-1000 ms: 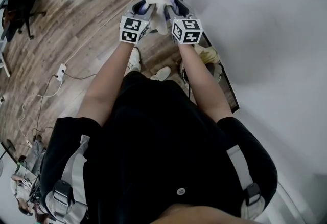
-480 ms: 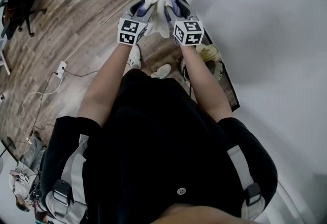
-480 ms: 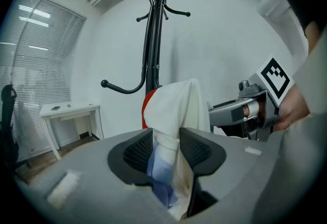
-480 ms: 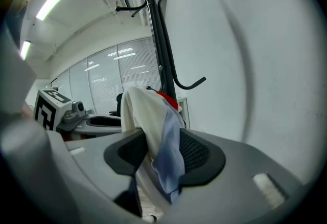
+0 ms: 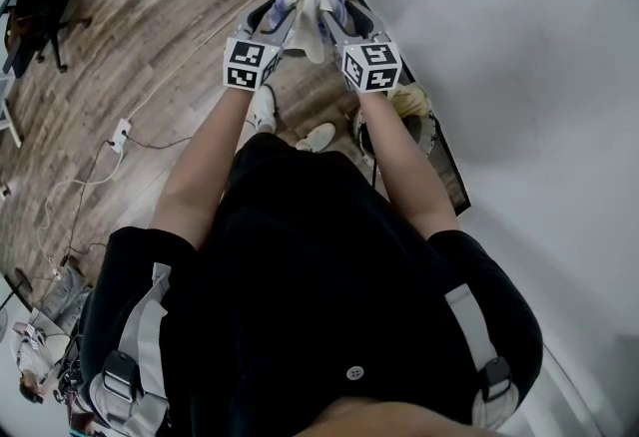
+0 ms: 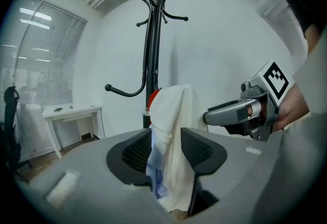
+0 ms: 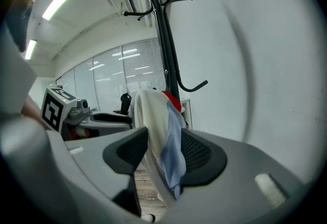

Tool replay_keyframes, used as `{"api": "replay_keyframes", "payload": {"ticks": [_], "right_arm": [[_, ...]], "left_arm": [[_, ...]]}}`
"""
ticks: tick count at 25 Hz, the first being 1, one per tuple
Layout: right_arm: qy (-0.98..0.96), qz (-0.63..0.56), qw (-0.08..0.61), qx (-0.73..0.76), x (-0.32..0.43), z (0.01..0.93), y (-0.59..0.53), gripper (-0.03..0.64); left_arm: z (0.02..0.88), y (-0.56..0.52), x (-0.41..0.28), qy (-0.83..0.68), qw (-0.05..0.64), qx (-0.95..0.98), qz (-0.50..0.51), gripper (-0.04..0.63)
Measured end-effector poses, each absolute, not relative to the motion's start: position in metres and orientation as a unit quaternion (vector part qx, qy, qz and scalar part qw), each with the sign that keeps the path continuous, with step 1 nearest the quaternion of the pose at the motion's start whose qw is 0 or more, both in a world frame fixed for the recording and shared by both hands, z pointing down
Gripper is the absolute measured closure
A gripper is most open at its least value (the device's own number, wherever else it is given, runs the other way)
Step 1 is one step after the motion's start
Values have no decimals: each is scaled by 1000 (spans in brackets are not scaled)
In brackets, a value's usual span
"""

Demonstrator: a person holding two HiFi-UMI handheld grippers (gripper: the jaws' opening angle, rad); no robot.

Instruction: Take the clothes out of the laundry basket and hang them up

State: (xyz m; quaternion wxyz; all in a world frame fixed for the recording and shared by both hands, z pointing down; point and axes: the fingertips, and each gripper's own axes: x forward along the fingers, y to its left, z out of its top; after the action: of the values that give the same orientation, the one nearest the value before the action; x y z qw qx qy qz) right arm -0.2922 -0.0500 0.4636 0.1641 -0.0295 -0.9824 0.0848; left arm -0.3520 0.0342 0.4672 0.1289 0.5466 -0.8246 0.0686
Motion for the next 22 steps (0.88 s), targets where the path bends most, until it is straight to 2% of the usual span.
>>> {"api": "replay_keyframes", "payload": {"ticks": [11,22], "right_arm": [[-992,69,94,-44,-266,394,-50,393],[-997,51,43,-42,-209,323,-34,368]], "left_arm": [[405,45,-332,-820,88,564,49,380],[336,44,-284,-770,42,636,35,362]]}}
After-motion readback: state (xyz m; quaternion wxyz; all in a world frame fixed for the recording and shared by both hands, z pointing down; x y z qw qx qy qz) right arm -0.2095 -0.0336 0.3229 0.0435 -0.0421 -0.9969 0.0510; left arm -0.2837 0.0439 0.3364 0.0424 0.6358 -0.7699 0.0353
